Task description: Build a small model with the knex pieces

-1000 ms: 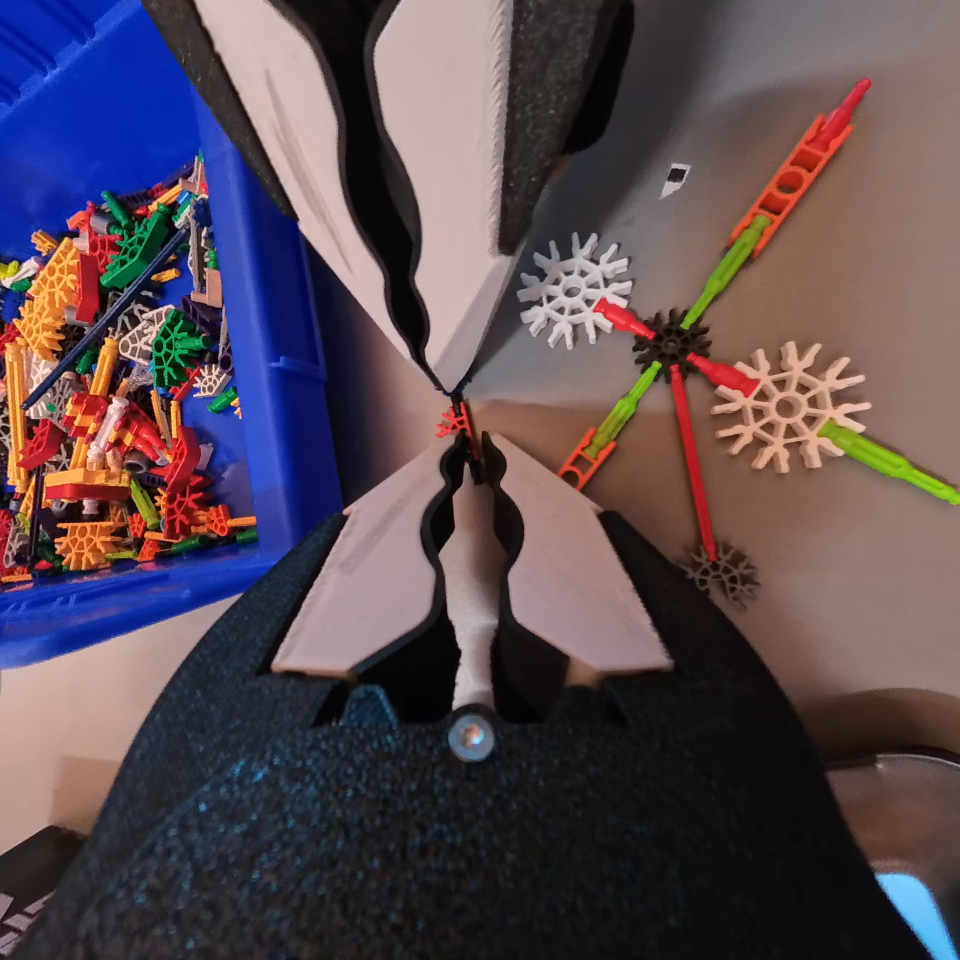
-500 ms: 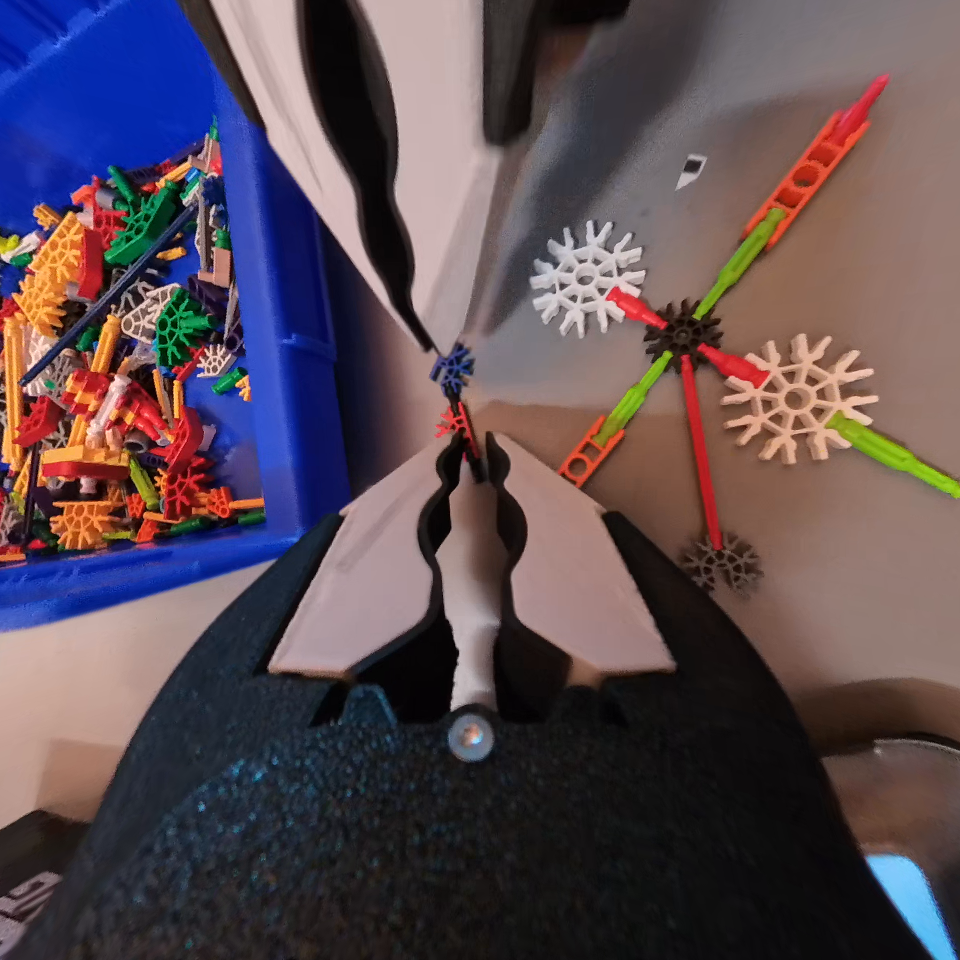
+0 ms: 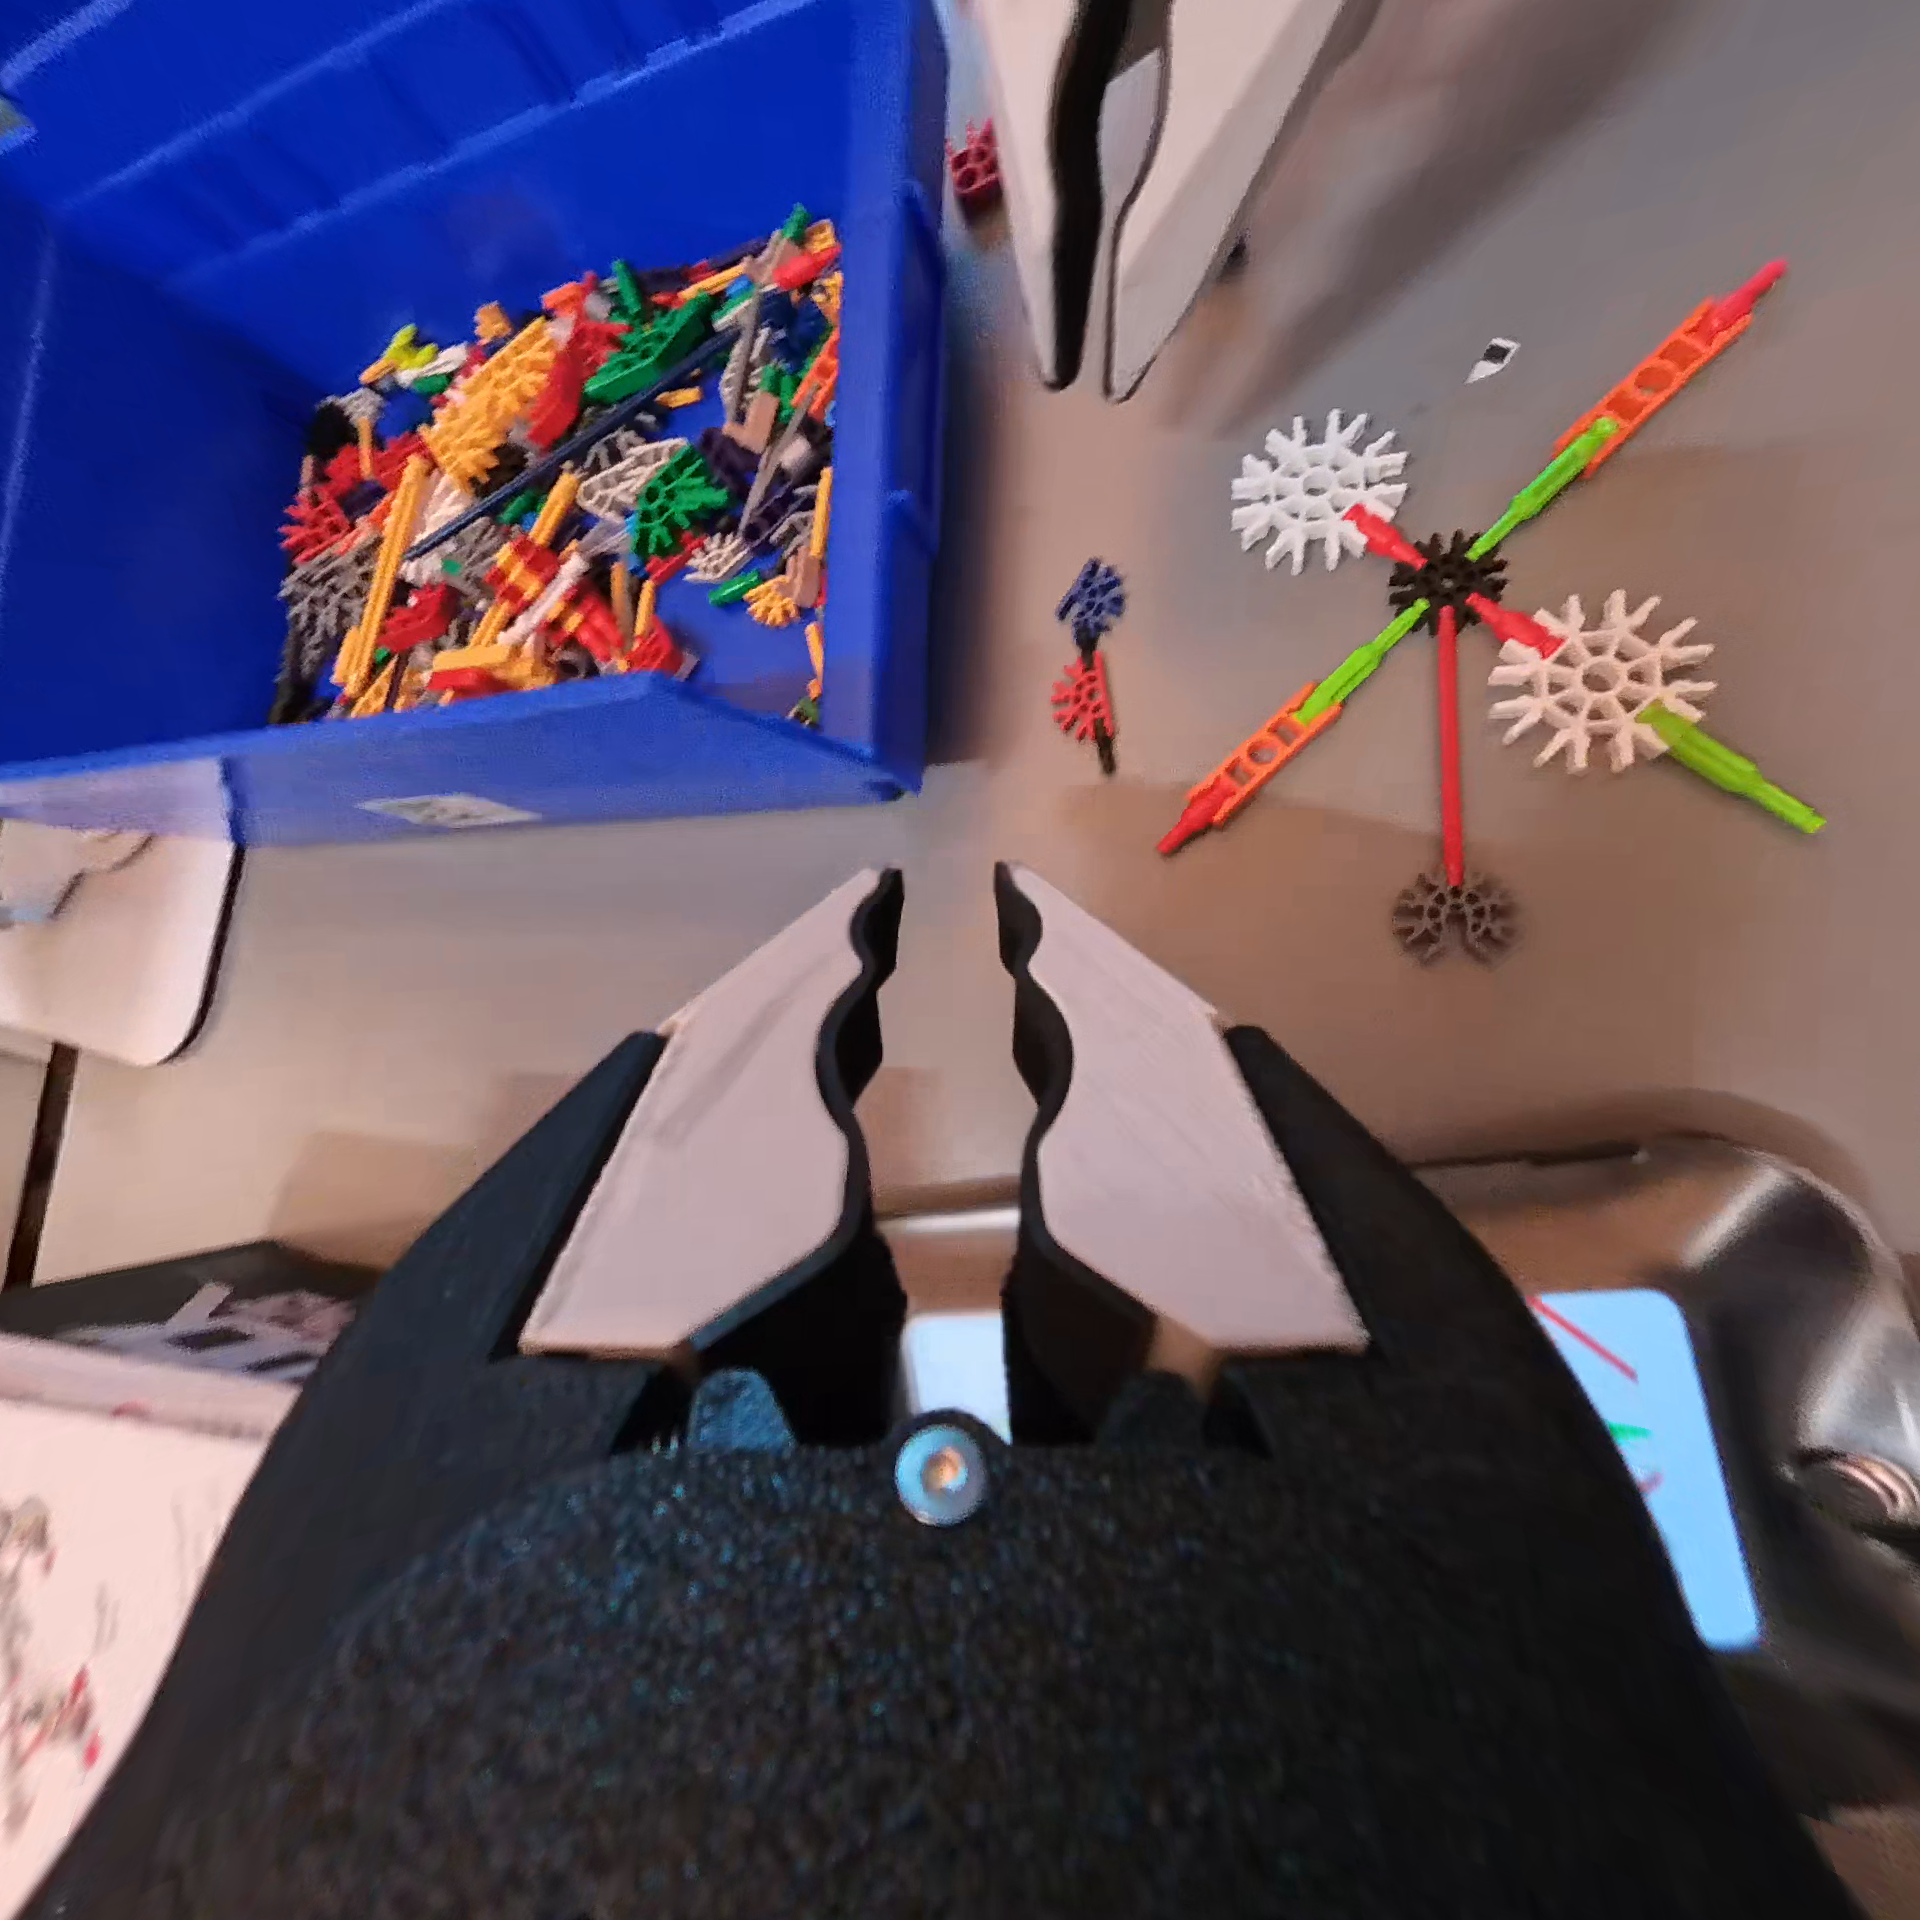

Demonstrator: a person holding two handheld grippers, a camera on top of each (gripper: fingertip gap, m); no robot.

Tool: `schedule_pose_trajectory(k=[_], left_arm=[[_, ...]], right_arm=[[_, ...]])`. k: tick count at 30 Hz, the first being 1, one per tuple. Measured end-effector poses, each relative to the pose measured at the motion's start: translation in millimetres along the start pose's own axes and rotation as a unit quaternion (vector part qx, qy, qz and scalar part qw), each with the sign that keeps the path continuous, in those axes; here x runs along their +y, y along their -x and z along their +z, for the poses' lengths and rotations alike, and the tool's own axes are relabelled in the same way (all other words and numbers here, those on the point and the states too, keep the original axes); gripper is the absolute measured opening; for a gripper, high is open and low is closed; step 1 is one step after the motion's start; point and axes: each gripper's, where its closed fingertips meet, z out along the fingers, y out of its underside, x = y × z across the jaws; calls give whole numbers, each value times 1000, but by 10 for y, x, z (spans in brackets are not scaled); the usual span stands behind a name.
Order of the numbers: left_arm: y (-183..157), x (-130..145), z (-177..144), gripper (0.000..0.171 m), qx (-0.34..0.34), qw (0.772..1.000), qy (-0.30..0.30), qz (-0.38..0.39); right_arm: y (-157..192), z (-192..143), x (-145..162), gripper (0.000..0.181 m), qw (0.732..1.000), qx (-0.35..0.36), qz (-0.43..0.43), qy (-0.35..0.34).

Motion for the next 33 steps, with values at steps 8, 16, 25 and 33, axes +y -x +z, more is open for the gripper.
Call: schedule_pose_trajectory(k=[8,16,25,33], left_arm=[[91,92,-173,19,-24,1000,1,-12],[155,110,-237,20,-37,999,-3,-14],[234,166,-299,21,-52,999,2,-18],[287,198,-359,22,-63,998,2,-20]], right_arm=[[-18,-18,-14,10,1000,10,-11,-7],[-83,-75,-28,10,1000,23,-14,-16],[-135,-99,-5,10,999,33,-20,-19],[-152,-153,-13,10,998,41,-26,-27]])
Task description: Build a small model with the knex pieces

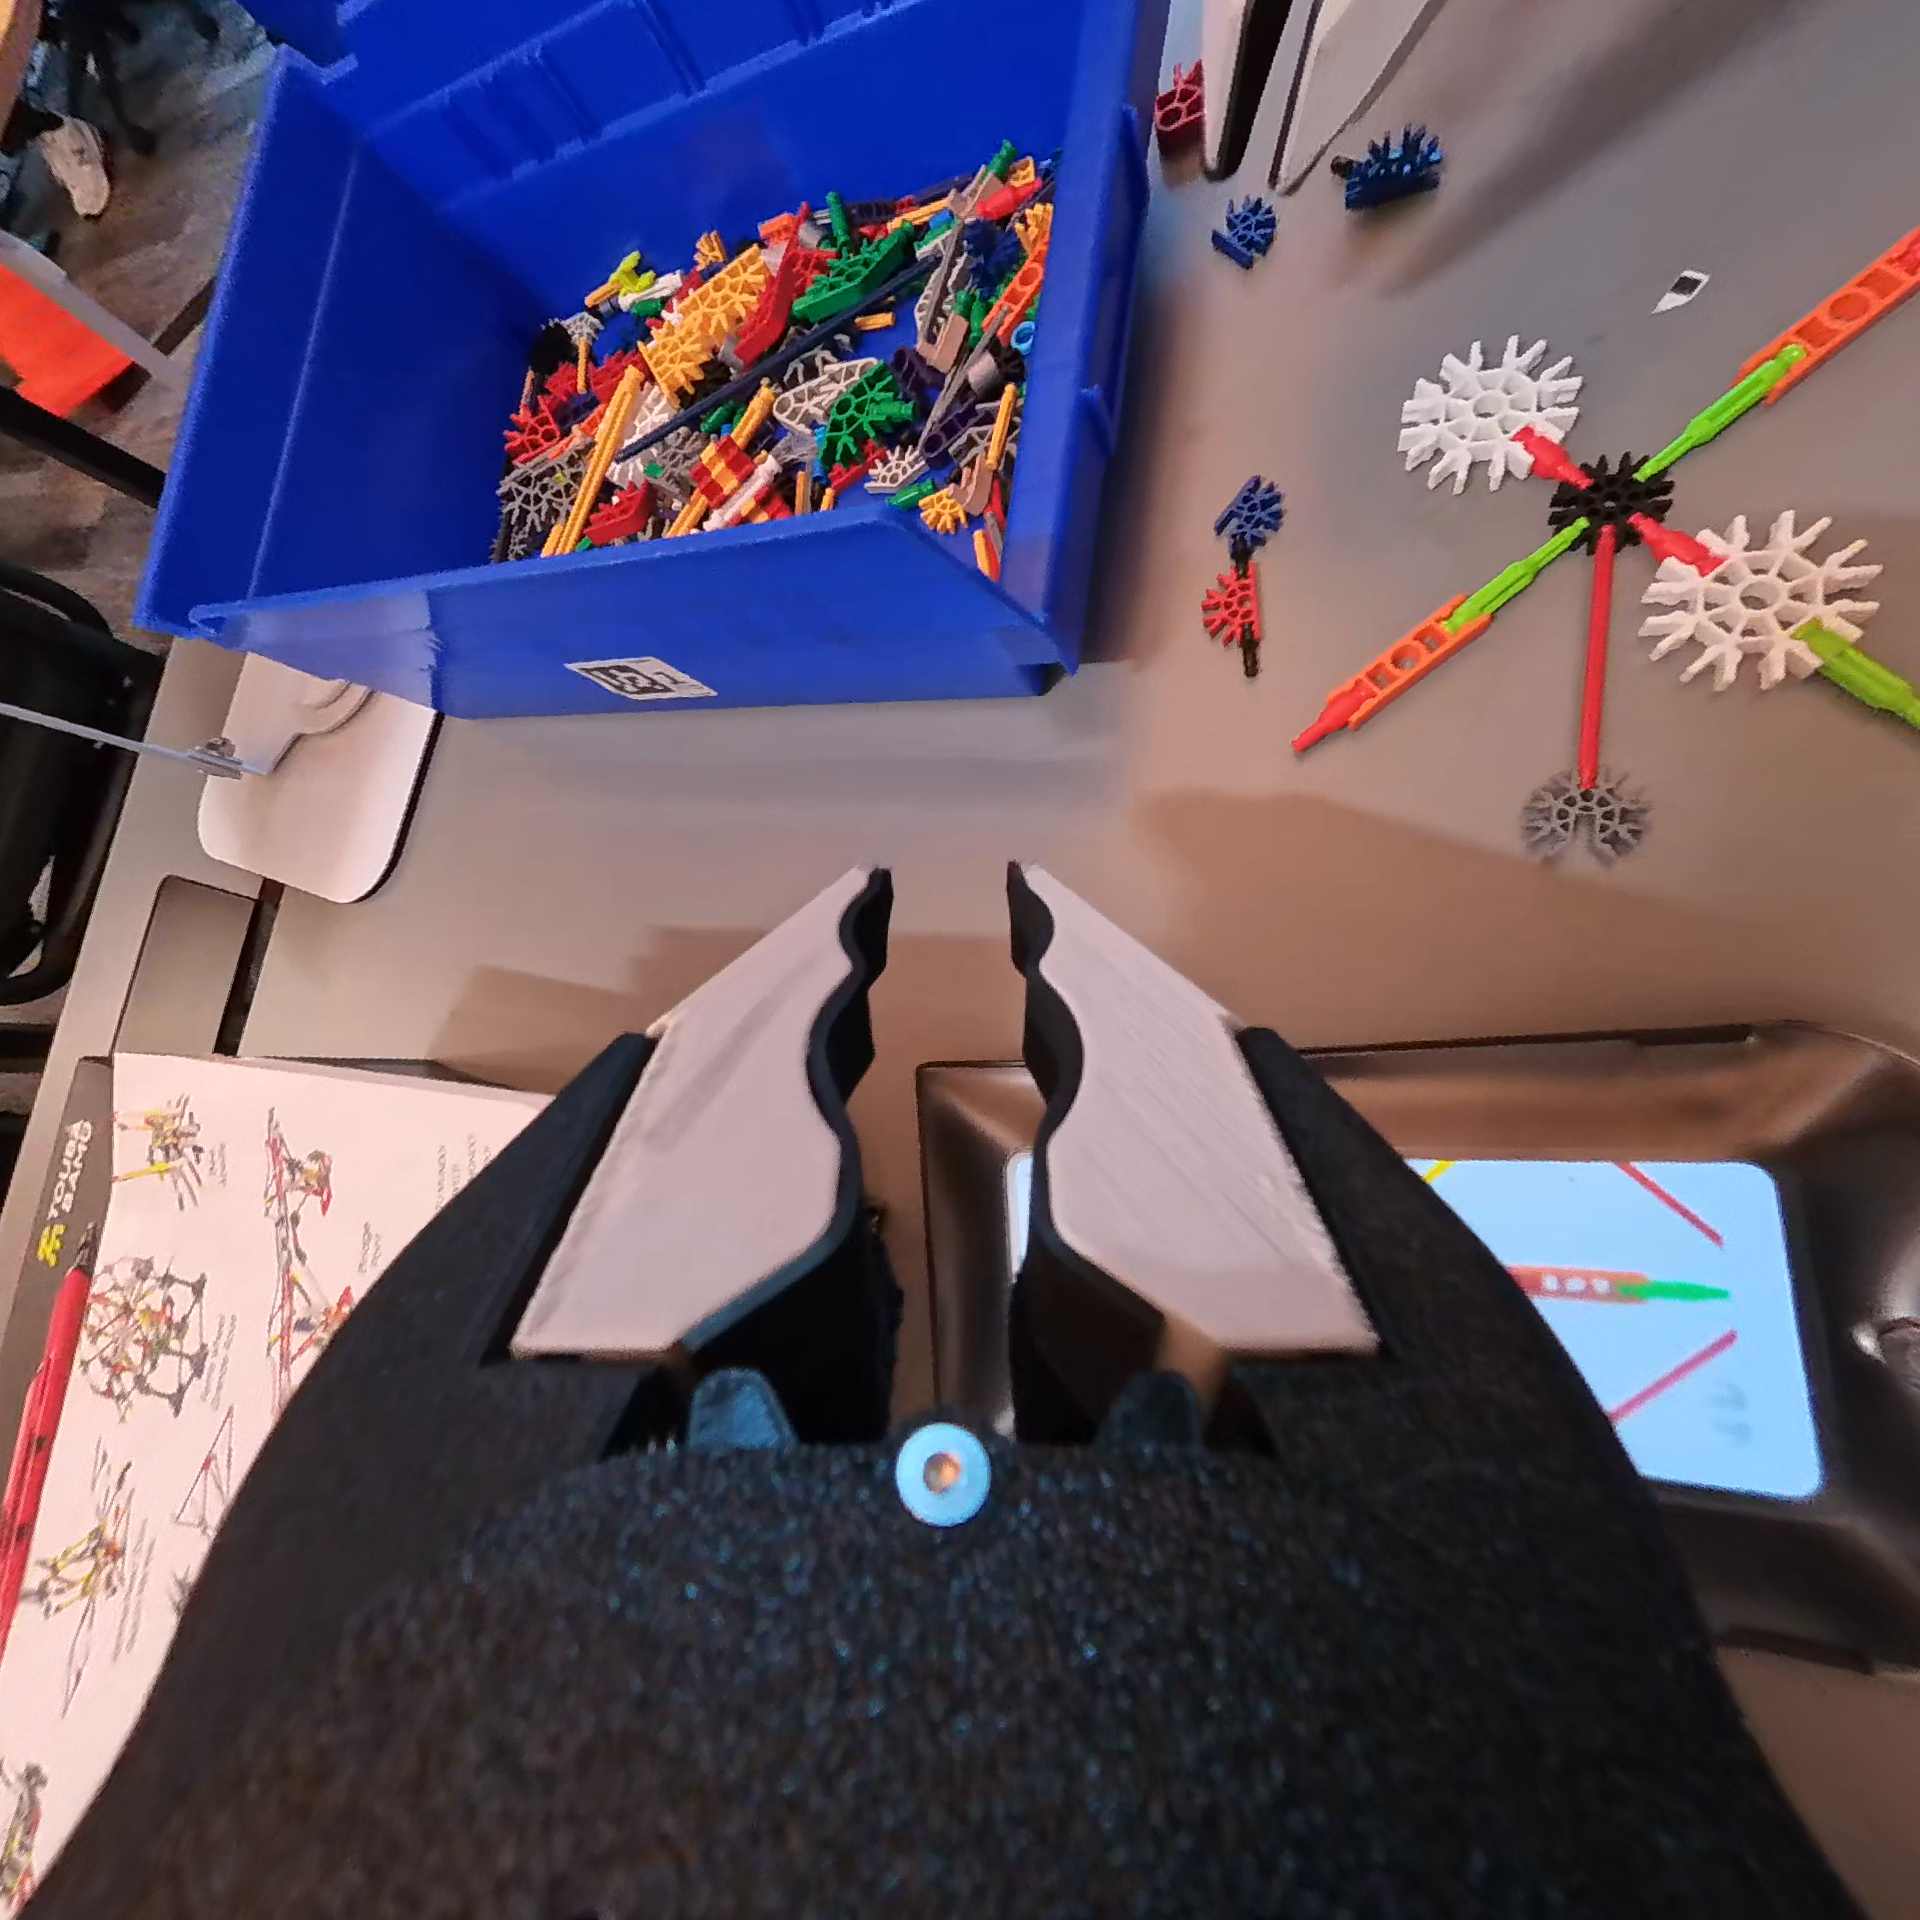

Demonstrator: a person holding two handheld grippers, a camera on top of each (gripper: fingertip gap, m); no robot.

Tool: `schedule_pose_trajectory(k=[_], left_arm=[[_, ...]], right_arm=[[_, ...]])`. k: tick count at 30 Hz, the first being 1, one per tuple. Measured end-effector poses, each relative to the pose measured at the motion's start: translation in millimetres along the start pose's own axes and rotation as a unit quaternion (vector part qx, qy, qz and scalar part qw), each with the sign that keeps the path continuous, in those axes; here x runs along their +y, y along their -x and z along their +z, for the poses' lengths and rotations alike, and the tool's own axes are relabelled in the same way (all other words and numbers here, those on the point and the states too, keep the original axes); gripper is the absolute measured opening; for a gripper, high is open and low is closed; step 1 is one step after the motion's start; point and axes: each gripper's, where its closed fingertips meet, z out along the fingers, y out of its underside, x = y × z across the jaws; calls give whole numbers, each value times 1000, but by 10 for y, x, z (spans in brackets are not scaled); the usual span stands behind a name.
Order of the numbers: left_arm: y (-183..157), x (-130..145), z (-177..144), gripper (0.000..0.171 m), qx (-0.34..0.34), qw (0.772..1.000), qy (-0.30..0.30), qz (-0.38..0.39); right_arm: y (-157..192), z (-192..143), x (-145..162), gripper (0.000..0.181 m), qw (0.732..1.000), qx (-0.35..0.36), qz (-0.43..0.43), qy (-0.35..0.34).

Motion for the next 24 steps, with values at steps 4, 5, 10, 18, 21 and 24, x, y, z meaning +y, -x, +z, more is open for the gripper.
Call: schedule_pose_trajectory(k=[4,5,10,18,21,24], left_arm=[[17,-32,-29,21,-2,1000,-6,-1],[29,-50,-39,21,-3,1000,-9,0],[167,-234,-112,21,-14,1000,-21,11],[402,-863,62,20,3,996,-12,83],[439,-1070,298,20,33,992,7,118],[351,-1153,600,17,95,982,47,160]], right_arm=[[-7,-43,-35,10,1000,3,-5,-10],[-12,-56,-46,10,1000,5,-5,-14],[46,-95,-55,10,999,-2,-9,-31],[281,-79,-7,10,997,-27,-7,-66],[339,-83,7,10,997,-28,-10,-78],[350,-123,16,10,996,-28,-4,-89]])
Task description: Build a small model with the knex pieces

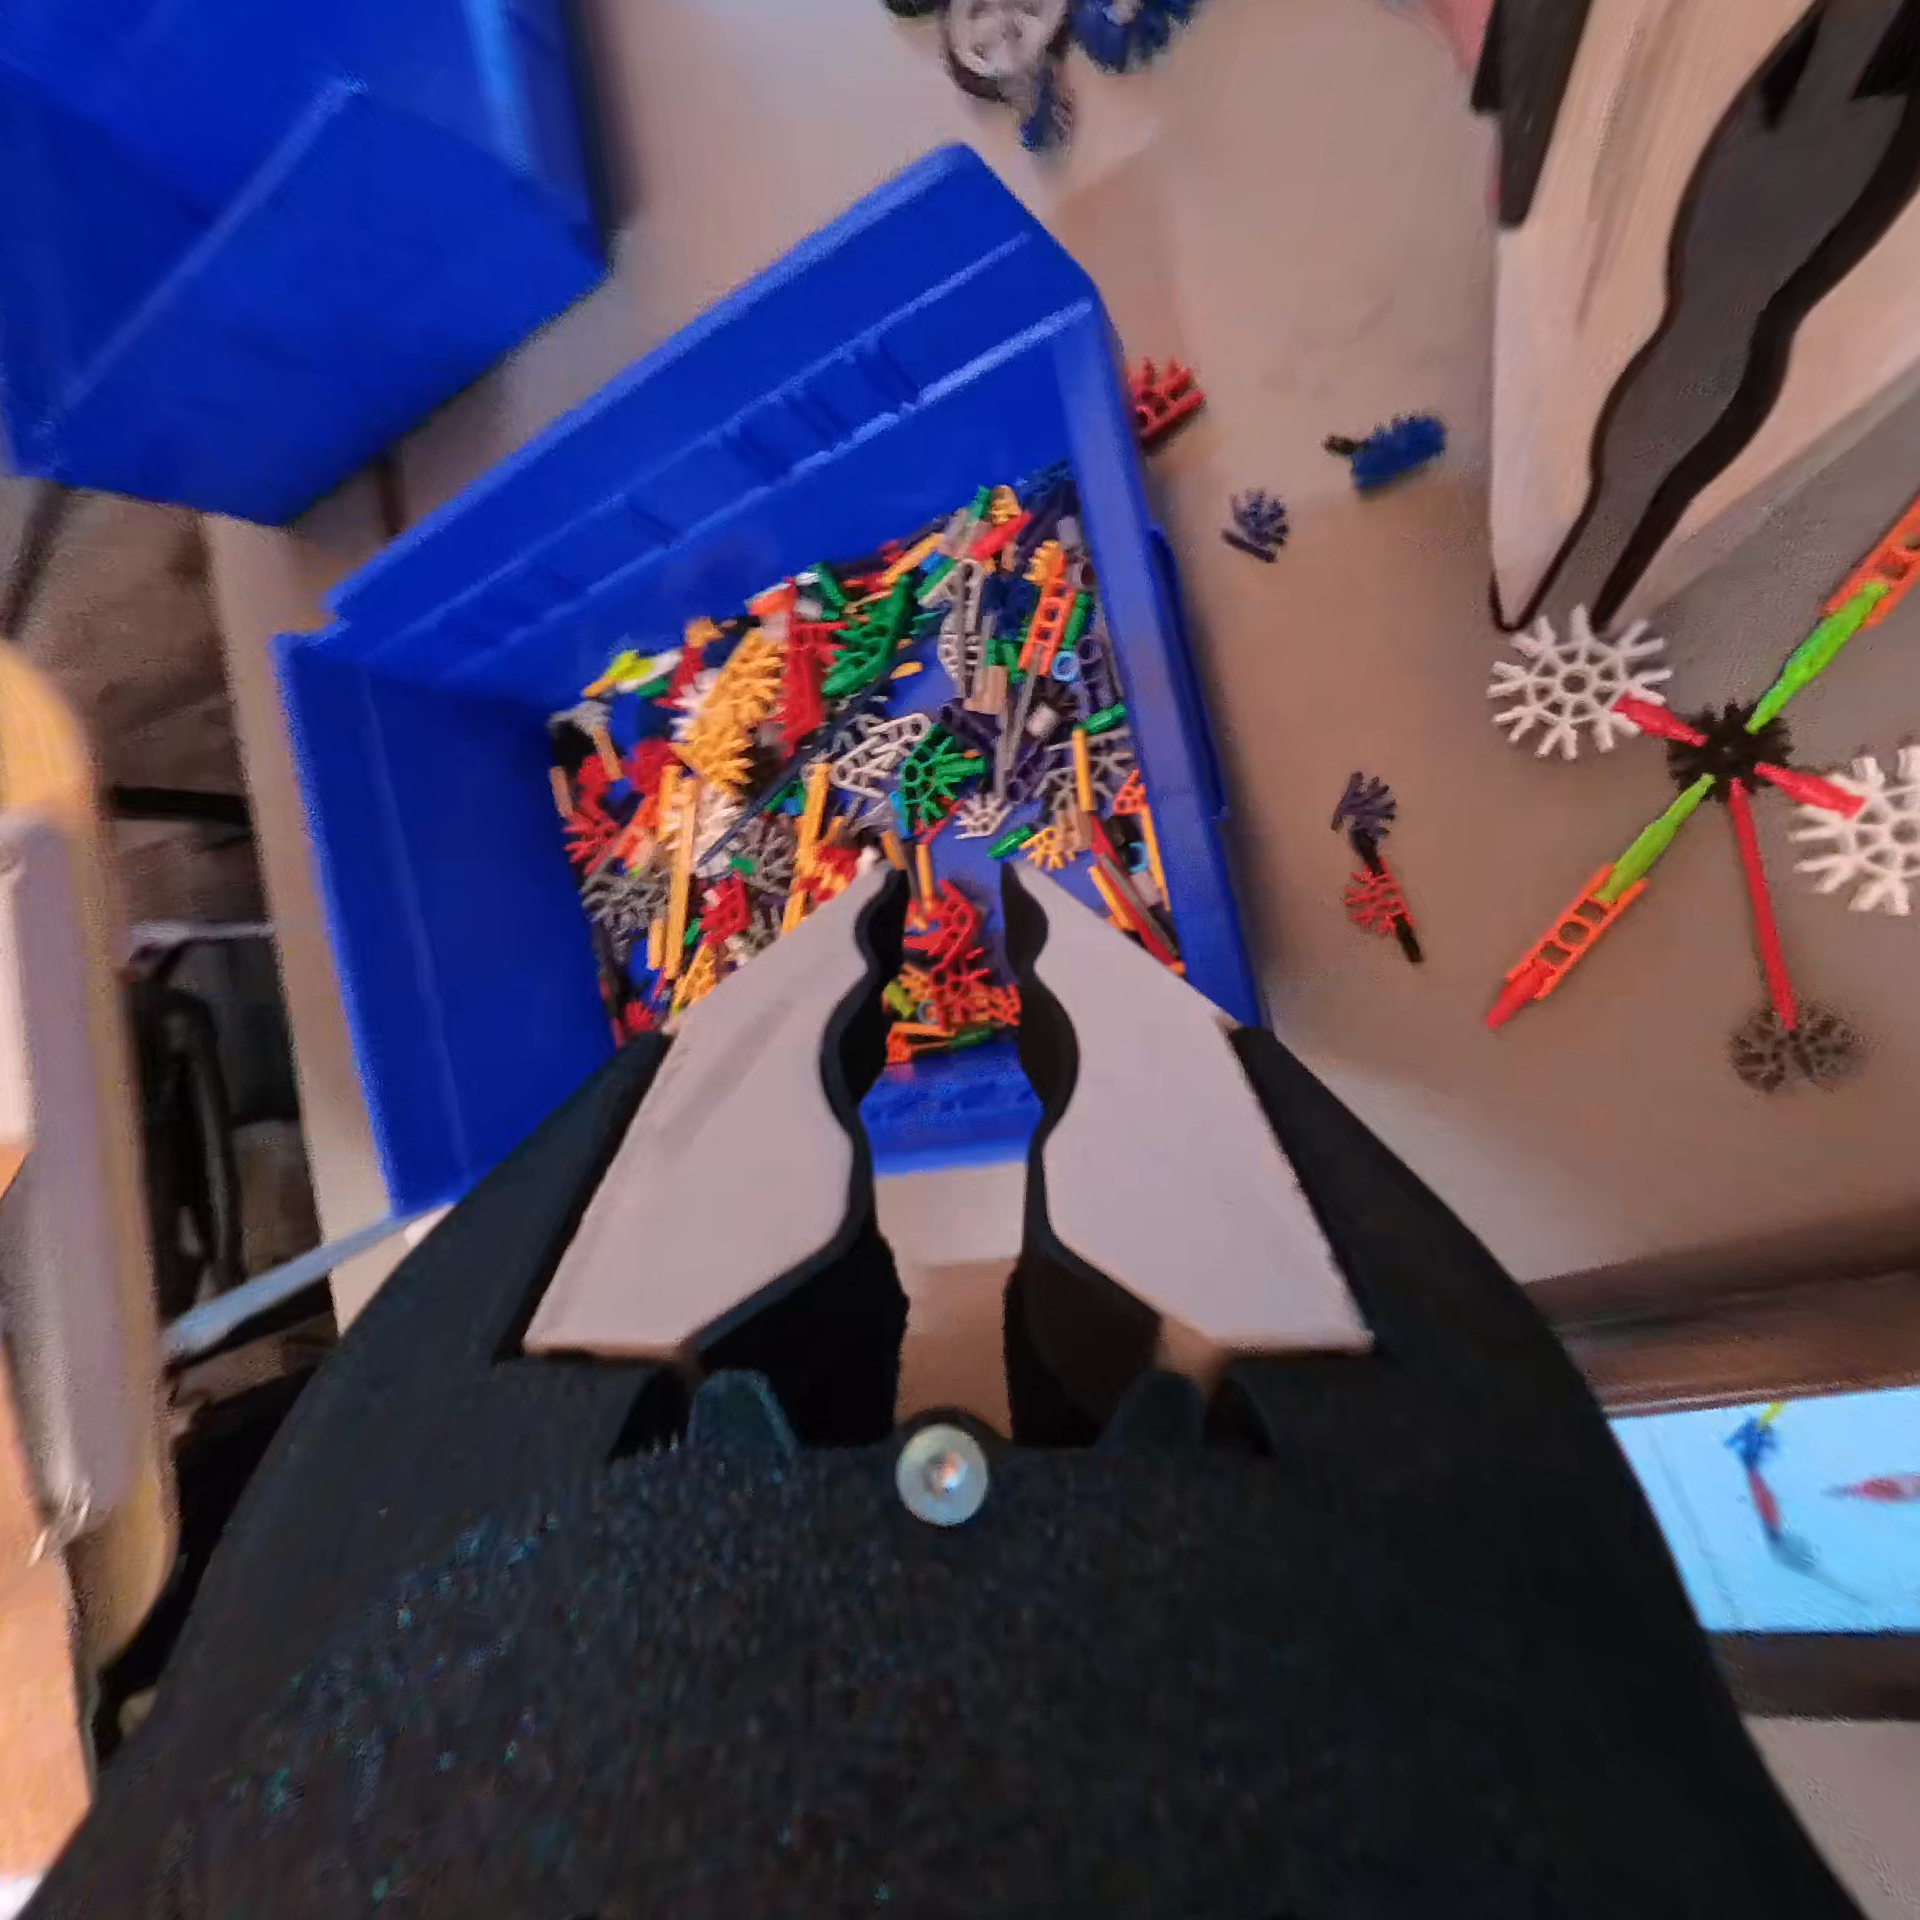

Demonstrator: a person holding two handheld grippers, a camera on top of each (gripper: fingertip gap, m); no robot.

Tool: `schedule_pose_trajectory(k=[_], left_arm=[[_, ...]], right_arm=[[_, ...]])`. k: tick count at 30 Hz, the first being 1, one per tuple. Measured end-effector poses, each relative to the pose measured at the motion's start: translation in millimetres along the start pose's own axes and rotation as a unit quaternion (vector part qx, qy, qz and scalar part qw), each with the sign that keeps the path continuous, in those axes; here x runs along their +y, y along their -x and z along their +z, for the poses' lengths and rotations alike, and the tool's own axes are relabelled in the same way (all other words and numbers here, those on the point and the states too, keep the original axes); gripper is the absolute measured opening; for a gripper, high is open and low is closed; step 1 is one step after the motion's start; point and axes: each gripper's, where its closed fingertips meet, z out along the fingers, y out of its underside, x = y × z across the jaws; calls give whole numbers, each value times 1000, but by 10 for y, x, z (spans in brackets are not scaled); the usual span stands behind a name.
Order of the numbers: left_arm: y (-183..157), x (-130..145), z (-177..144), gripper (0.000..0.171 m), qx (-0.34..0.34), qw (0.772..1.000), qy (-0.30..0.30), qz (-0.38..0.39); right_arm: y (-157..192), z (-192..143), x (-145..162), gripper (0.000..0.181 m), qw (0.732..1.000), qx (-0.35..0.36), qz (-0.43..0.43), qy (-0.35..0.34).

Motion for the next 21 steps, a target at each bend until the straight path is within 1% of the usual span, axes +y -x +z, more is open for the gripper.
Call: schedule_pose_trajectory(k=[3,5,8,11,15,17,21], left_arm=[[-13,70,378,17,69,996,58,20],[4,139,612,17,96,991,88,29],[-42,273,838,17,144,980,131,33],[-135,396,949,17,192,966,169,40],[-146,501,1082,18,212,955,203,42],[-107,548,1111,18,207,952,221,47],[-95,540,1144,17,215,948,228,56]], right_arm=[[-22,-56,2,10,1000,4,5,-10],[-26,-85,3,10,1000,3,10,-19],[-21,-111,18,10,999,0,16,-27],[-6,-122,36,10,999,-5,21,-34],[8,-129,51,10,999,-11,23,-41],[7,-129,60,10,999,-13,25,-43],[15,-129,58,10,998,-18,27,-50]])
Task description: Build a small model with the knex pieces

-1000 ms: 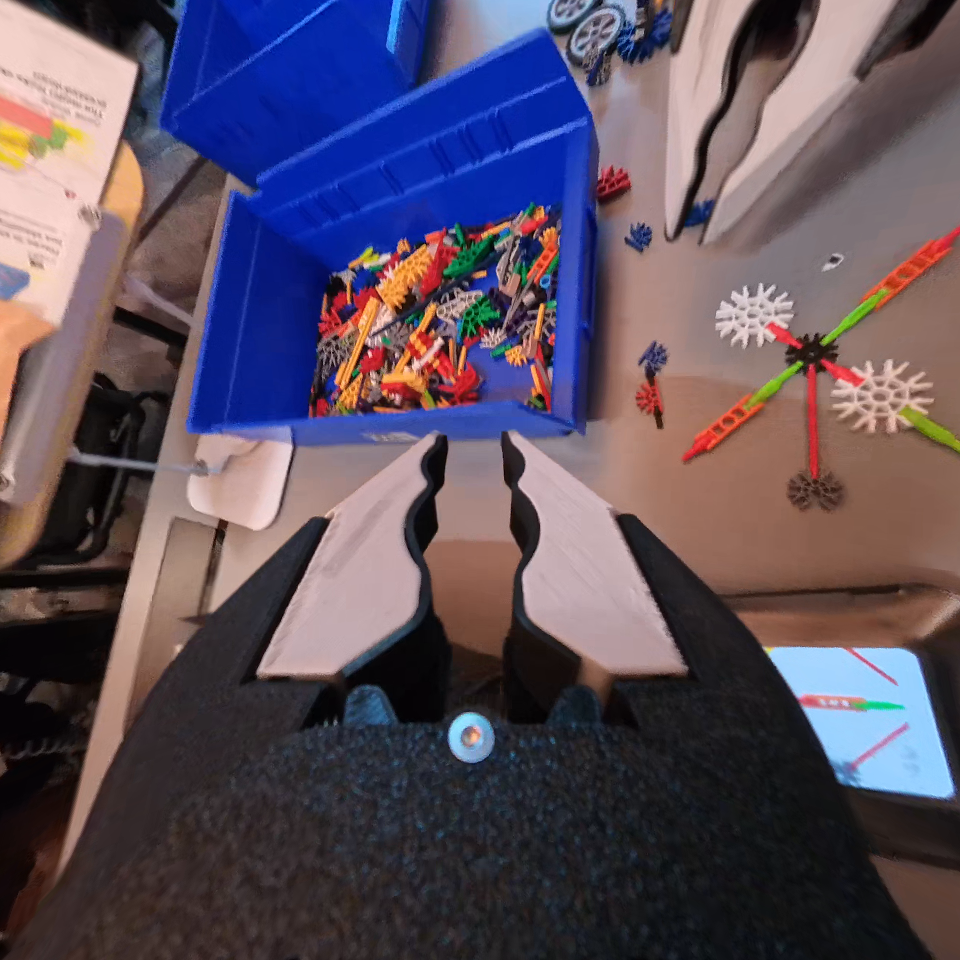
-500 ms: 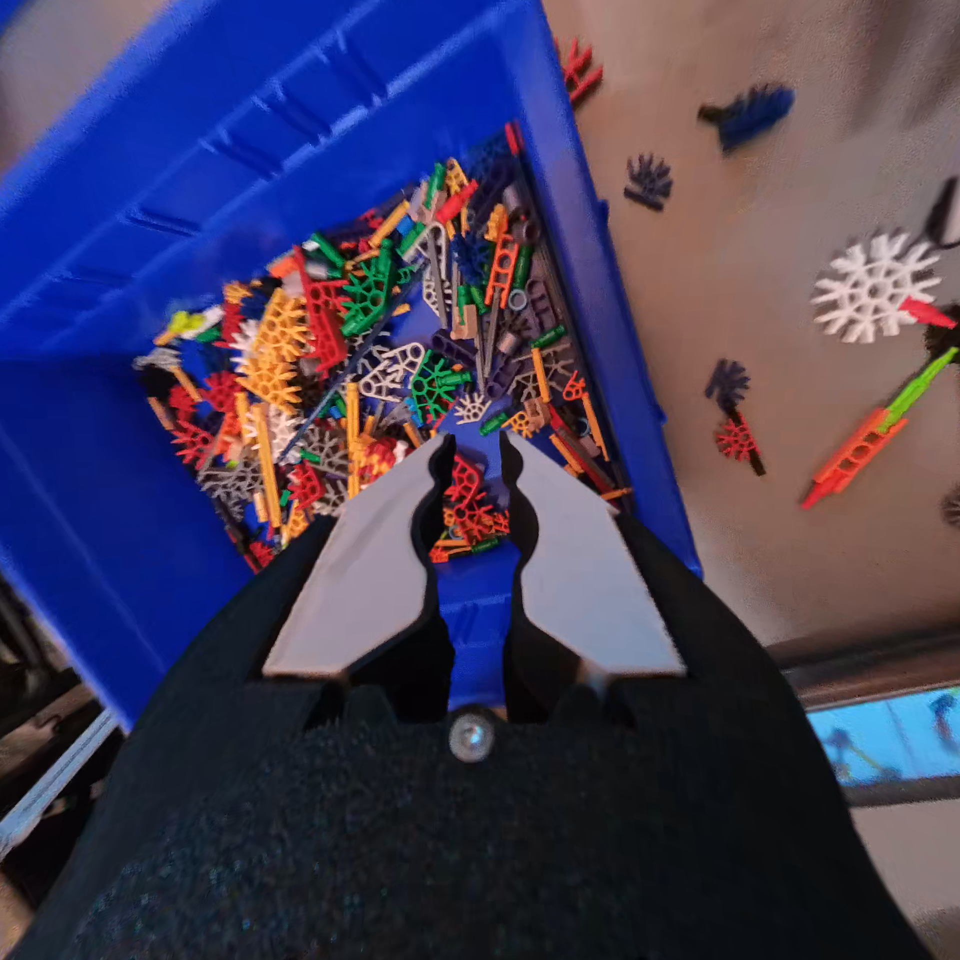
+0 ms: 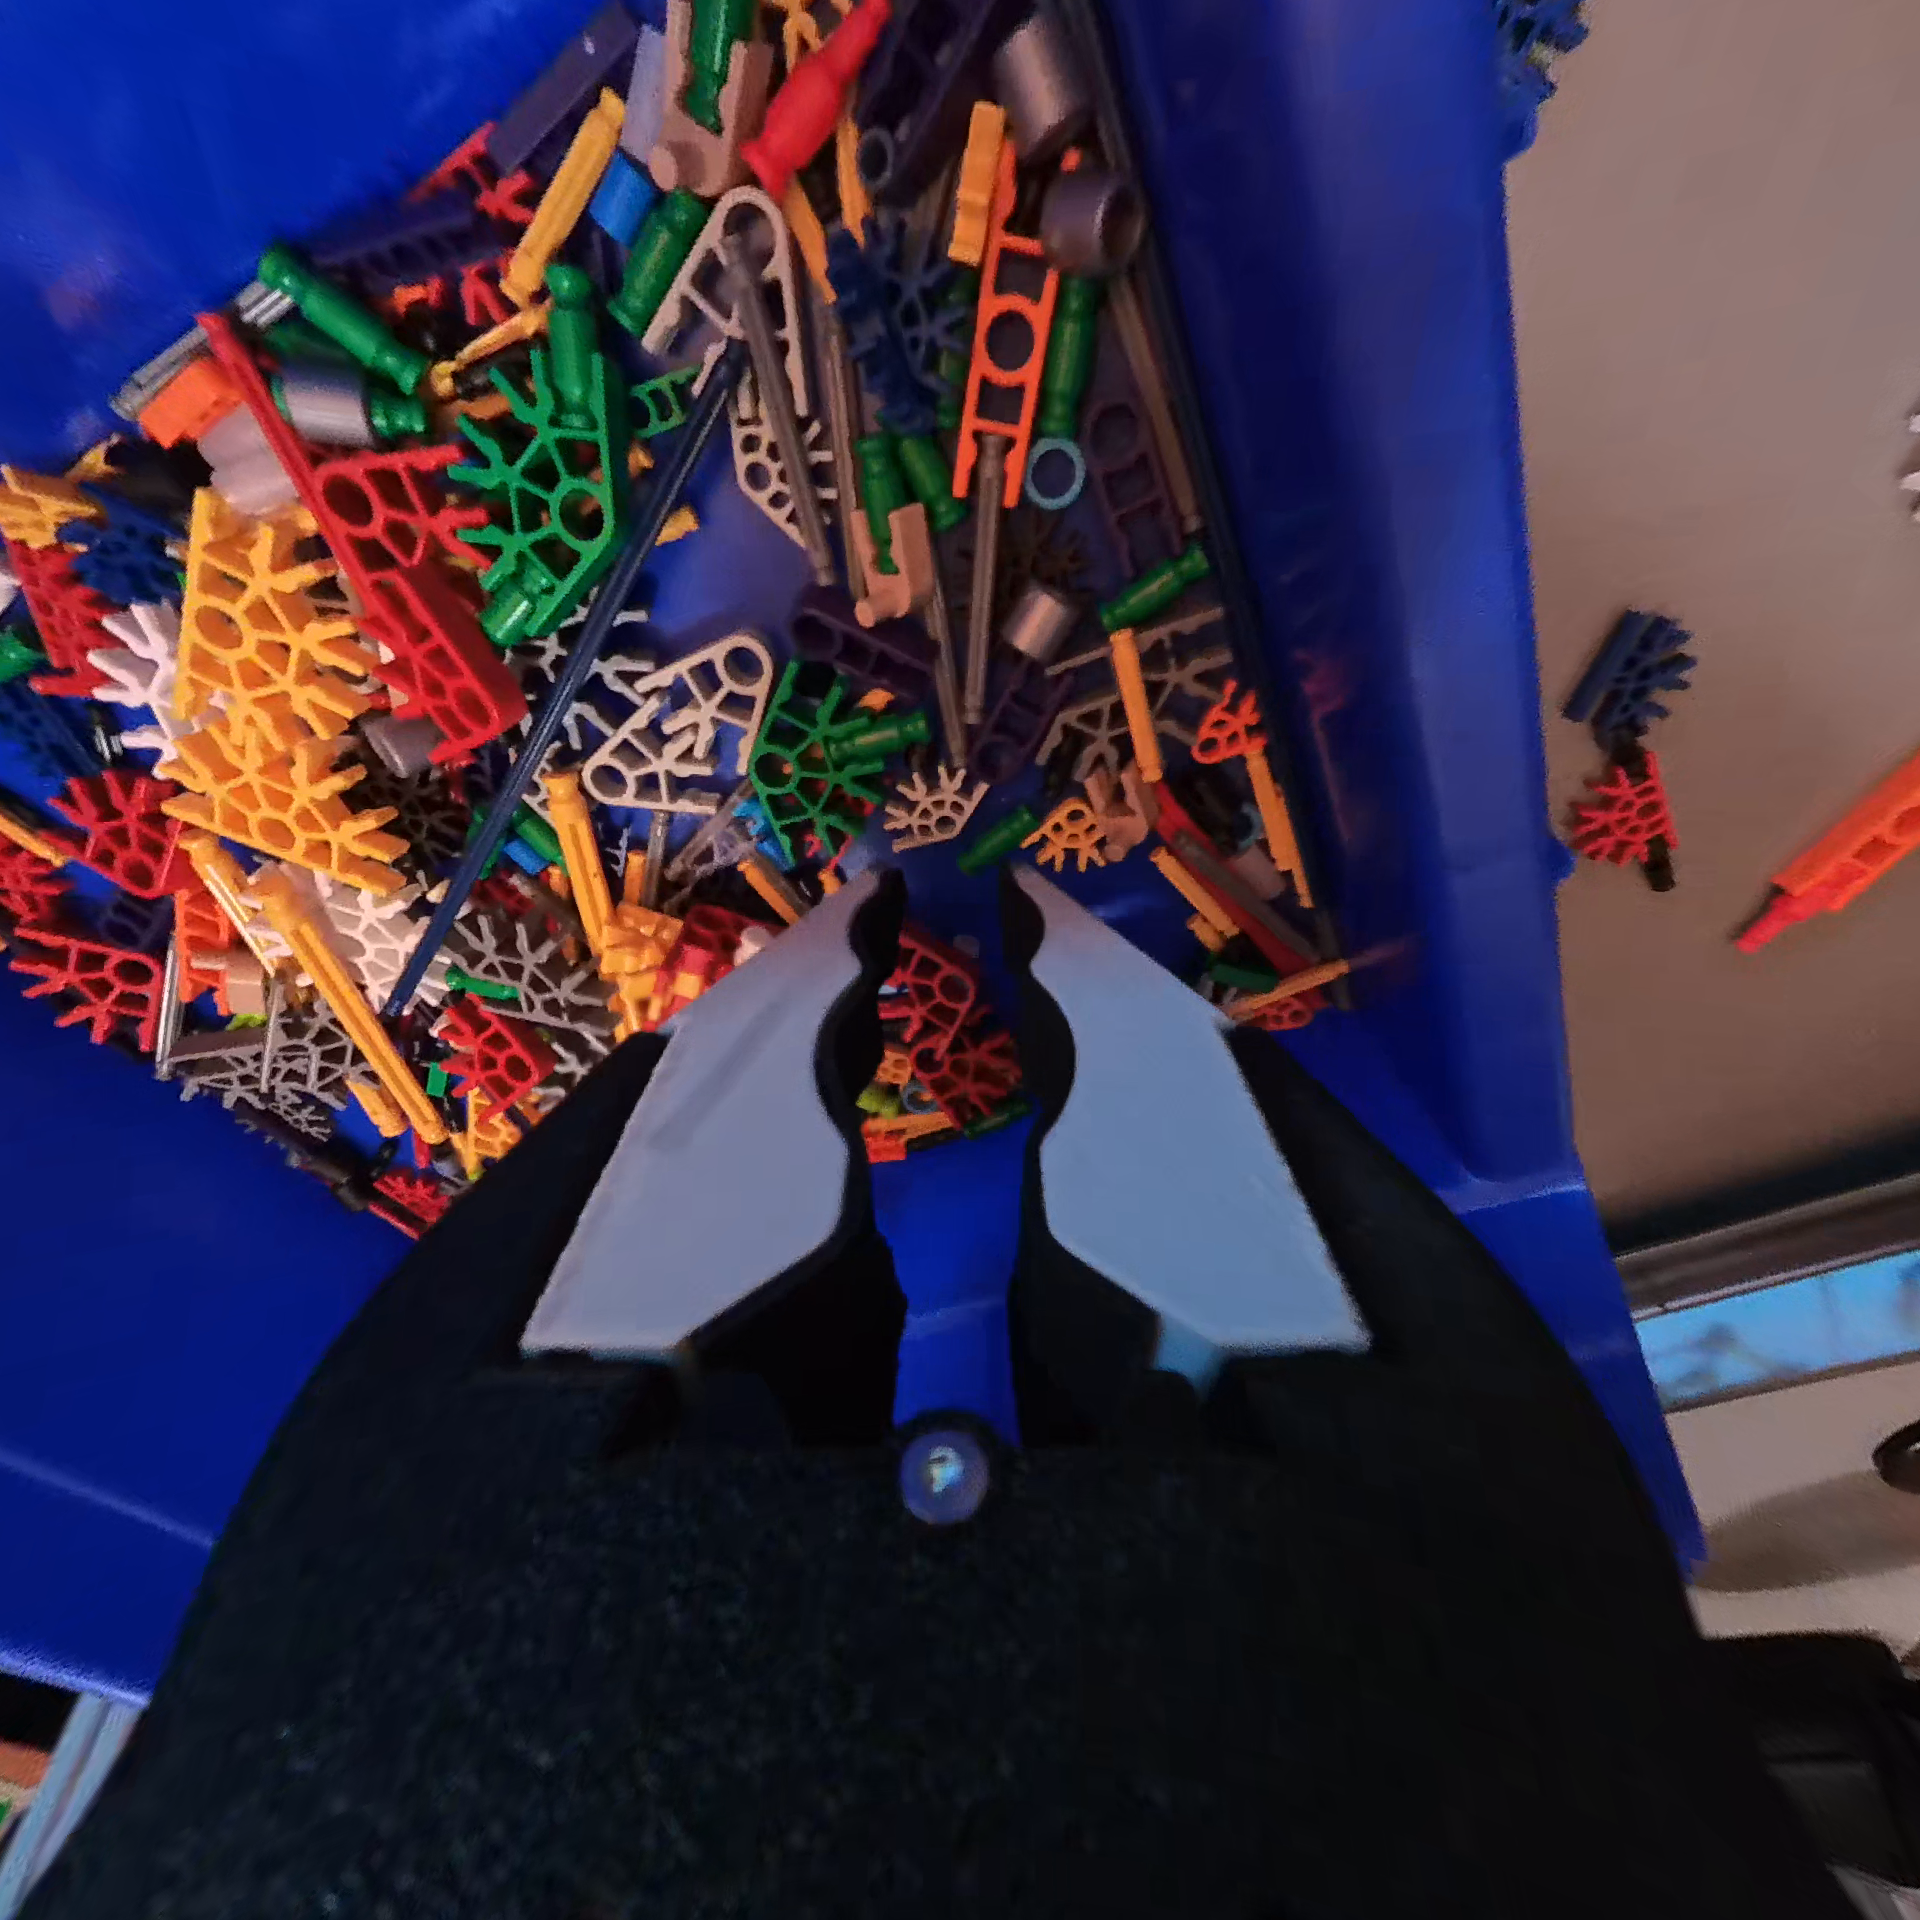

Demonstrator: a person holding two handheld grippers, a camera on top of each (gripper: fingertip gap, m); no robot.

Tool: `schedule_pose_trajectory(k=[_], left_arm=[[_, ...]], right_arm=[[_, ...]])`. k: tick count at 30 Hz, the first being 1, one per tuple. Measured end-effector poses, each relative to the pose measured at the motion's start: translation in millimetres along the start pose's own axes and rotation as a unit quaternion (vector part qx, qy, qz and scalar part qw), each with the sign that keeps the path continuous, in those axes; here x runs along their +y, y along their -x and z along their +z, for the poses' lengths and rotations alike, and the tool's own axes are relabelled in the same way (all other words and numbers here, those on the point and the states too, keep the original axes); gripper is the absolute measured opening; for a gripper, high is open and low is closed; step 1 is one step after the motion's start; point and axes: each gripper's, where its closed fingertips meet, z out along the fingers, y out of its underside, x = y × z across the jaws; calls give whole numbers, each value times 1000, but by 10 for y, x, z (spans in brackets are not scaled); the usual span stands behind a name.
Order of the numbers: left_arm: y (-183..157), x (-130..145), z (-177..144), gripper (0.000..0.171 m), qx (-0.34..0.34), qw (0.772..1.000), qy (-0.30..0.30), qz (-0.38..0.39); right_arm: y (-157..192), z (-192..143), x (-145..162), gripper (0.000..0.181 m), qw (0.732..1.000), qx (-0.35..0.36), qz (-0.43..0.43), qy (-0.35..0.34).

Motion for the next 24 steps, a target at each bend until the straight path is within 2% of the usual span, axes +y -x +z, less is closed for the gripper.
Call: schedule_pose_trajectory(k=[8,17,19,24], left_arm=[[34,-47,64,21,11,1000,24,10],[97,-126,70,23,0,1000,-6,21],[104,-169,68,15,-7,999,-17,31],[93,-158,68,8,0,999,-20,44]], right_arm=[[-31,8,11,10,1000,-3,4,-5],[-49,22,48,10,1000,-8,10,-10],[-48,27,52,10,1000,-9,10,-10],[-67,21,64,10,1000,-9,11,-11]])
